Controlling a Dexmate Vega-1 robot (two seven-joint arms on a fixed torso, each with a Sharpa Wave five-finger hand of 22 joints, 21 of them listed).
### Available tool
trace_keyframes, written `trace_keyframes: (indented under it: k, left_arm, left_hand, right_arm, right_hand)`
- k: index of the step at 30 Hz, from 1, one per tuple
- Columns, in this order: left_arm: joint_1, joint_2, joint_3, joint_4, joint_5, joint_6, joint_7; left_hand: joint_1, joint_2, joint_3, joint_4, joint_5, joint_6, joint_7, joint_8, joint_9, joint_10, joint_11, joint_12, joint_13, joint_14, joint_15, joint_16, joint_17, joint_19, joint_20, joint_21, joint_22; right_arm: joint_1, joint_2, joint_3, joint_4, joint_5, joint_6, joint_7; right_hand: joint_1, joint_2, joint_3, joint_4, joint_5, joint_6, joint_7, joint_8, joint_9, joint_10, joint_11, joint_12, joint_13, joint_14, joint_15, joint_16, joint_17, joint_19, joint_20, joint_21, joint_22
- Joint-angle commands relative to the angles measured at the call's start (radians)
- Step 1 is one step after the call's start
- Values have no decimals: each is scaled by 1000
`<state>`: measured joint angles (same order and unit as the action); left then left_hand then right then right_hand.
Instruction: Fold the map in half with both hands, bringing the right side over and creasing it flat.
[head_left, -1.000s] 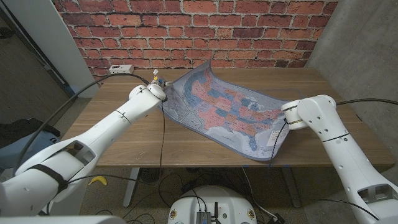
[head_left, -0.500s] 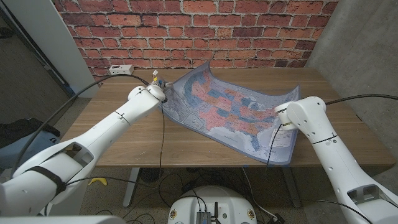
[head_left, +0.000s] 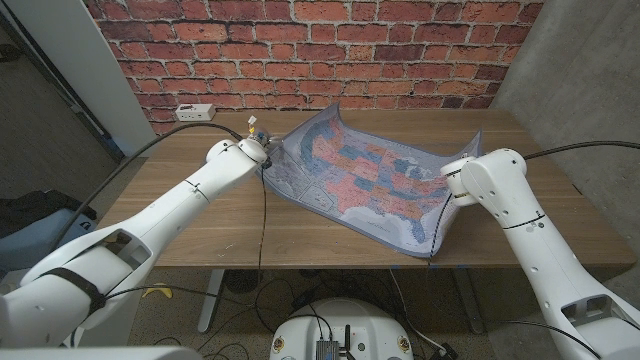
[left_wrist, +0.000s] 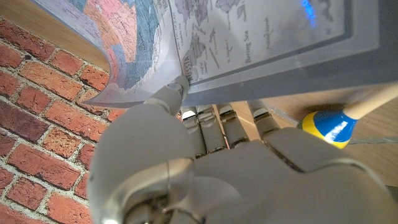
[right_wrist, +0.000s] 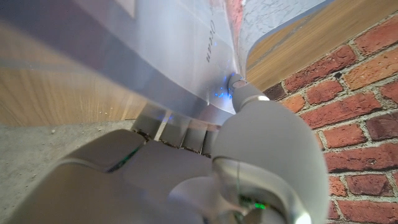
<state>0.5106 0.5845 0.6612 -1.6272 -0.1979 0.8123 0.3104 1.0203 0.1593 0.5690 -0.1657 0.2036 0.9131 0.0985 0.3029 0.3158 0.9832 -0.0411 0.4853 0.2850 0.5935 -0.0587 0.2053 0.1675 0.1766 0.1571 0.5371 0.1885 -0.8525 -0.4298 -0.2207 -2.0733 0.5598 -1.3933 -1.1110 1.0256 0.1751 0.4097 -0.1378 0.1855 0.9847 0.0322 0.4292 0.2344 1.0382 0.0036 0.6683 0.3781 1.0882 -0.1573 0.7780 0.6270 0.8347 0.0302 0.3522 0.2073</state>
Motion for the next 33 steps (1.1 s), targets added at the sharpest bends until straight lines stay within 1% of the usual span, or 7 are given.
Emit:
trace_keyframes:
  k: [1, 5, 6, 13, 16, 21, 33]
  left_arm:
    - [-7, -5, 14, 18, -12, -22, -25]
    - [-3, -3, 11, 18, -13, -30, -22]
    - [-1, -5, 9, 19, -14, -32, -19]
    - [2, -11, 8, 24, -17, -37, -13]
    - [2, -11, 8, 25, -17, -40, -14]
    - [3, -11, 8, 24, -19, -39, -12]
    - [2, -5, 10, 20, -24, -31, -21]
  left_hand:
    - [13, 3, -6, -1, 6, 17, 8, -4, 4, 93, -86, 3, 4, 8, -29, -2, 4, 2, -2, 3, 1]
    - [14, 2, -7, -1, 6, 18, 9, -6, 5, 94, -85, 3, 4, 8, -29, -2, 4, 3, -1, 3, 1]
    - [13, 2, -7, -1, 6, 19, 8, -6, 5, 94, -85, 3, 4, 9, -29, -2, 4, 3, -1, 3, 1]
    - [14, 2, -8, -1, 6, 20, 7, -10, 6, 97, -85, 2, 5, 9, -30, -3, 4, 4, -3, 3, 1]
    - [14, 2, -9, 0, 6, 21, 7, -12, 6, 96, -84, 1, 4, 10, -30, -4, 4, 3, -3, 3, 1]
    - [13, 2, -9, 0, 6, 22, 8, -14, 6, 95, -84, -1, 4, 9, -31, -5, 4, 4, -2, 3, 2]
    - [16, 4, -8, 0, 7, 21, 11, -20, 11, 93, -84, -3, 8, 9, -29, -6, 4, 2, -1, 2, 2]
  right_arm:
    - [-25, -41, 18, -45, 22, 173, 141]
    - [-53, -44, 25, -32, 8, 310, 195]
    - [-67, -37, 27, -19, 1, 384, 210]
    - [-80, 0, -7, 44, -50, 589, 200]
    - [-85, 14, -17, 75, -63, 682, 209]
    - [-87, 36, -25, 121, -63, 802, 229]
    - [-78, 63, -7, 219, 66, 1023, 387]
  right_hand:
    - [0, -7, -1, -3, 10, 26, 21, 5, 3, 46, 44, 9, 12, 3, 0, 5, 10, 14, -4, 12, 5]
    - [3, -5, 0, -5, 11, 22, 25, 1, 2, 42, 49, 12, 20, 3, 1, 3, 9, 18, -4, 17, 7]
    - [3, -5, 0, -5, 11, 21, 25, 0, 1, 40, 51, 13, 21, 3, 1, 2, 8, 19, -4, 18, 7]
    - [12, -1, 2, -9, 12, 17, 29, -7, -2, 32, 53, 14, 28, 5, 3, -5, -6, 39, -9, 33, 10]
    - [15, -3, 1, -10, 11, 23, 33, -9, -4, 37, 50, 11, 19, 28, -4, -7, -21, 72, -13, 56, 17]
    - [29, -5, -5, -15, 10, 27, 36, -23, -11, 39, 53, -6, -8, 59, -16, 3, -28, 177, -43, 145, 64]
    - [37, -2, 0, -11, 10, 27, 42, -46, -18, 40, 58, -31, -40, 79, -13, -21, -67, 241, -79, 262, 155]
